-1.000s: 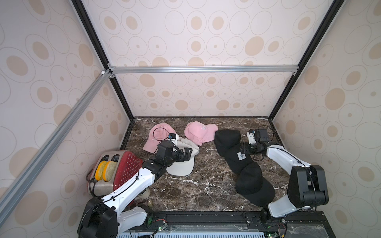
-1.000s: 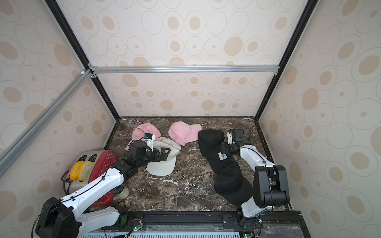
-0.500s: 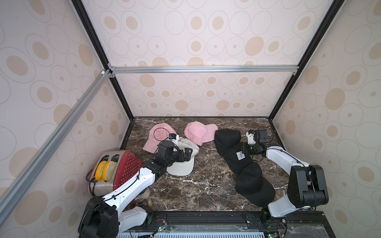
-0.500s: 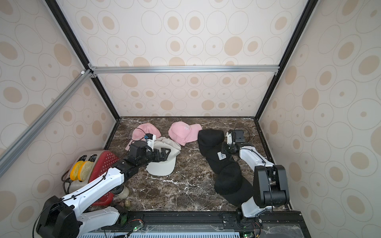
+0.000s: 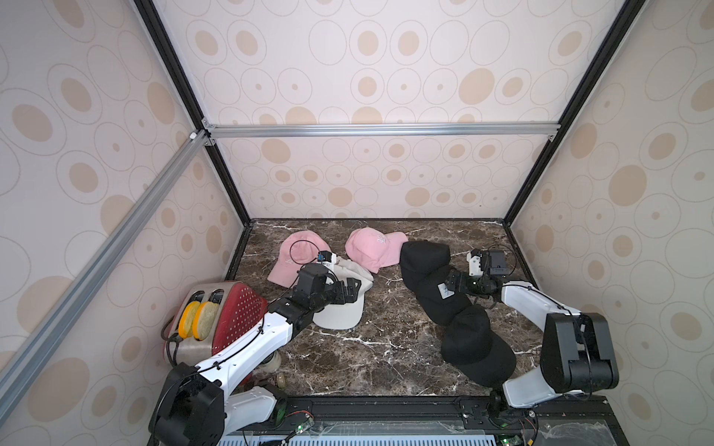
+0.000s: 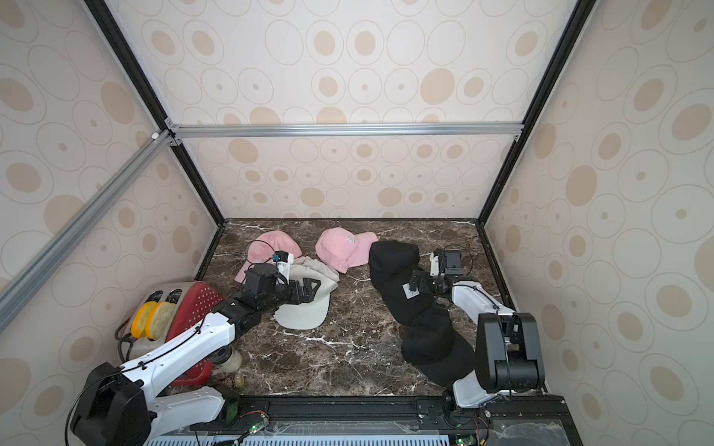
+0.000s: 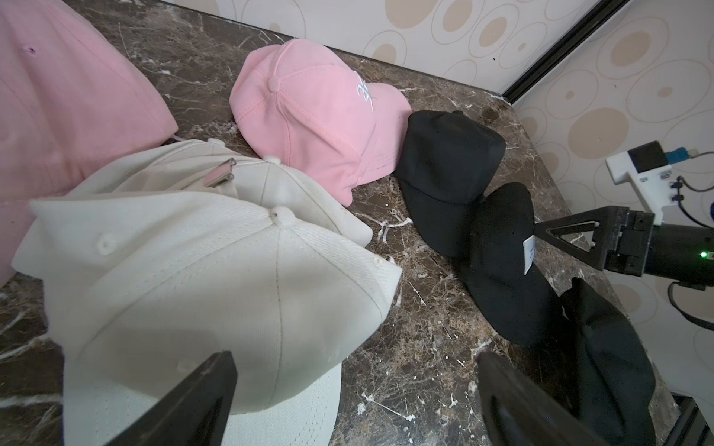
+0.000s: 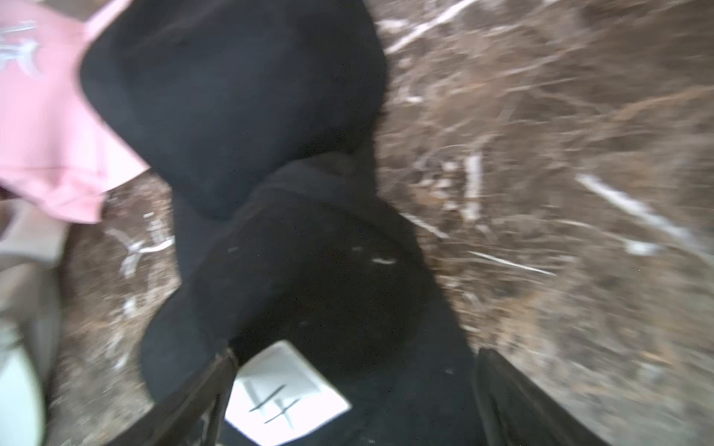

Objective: Stack the baseball caps by color
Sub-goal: Move the baseball cap to the center of the board.

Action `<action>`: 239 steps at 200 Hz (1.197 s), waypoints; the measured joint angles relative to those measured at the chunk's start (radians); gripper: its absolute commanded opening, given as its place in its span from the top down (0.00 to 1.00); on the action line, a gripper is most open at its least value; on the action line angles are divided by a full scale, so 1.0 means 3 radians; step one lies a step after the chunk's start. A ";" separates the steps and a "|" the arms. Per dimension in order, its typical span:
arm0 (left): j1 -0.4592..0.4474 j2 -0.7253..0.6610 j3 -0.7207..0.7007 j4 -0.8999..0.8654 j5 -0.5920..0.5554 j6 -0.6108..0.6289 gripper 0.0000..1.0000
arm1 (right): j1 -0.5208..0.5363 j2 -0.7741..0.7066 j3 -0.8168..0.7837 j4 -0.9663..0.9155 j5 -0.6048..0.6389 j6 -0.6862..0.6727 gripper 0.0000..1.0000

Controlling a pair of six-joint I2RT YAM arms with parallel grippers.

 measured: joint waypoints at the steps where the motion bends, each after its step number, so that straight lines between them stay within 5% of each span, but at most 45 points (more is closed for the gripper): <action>1: 0.0000 0.0000 0.0000 0.0000 0.0001 0.0000 0.01 | 0.0004 0.0004 0.0000 0.0005 -0.0019 0.0003 0.00; 58: 0.0000 0.0018 0.0000 -0.0001 0.0001 0.0001 0.01 | 0.0207 0.0045 -0.0142 0.0210 -0.0398 0.0205 0.00; 166: -0.0001 0.0085 0.0003 -0.0003 0.0079 0.0023 0.01 | 0.0874 -0.0130 -0.0223 0.0324 -0.0031 0.0940 0.00; 239: -0.0004 0.0097 0.0003 -0.0001 0.0126 0.0025 0.01 | 0.0889 -0.0532 -0.0326 0.0038 0.0421 0.0518 0.00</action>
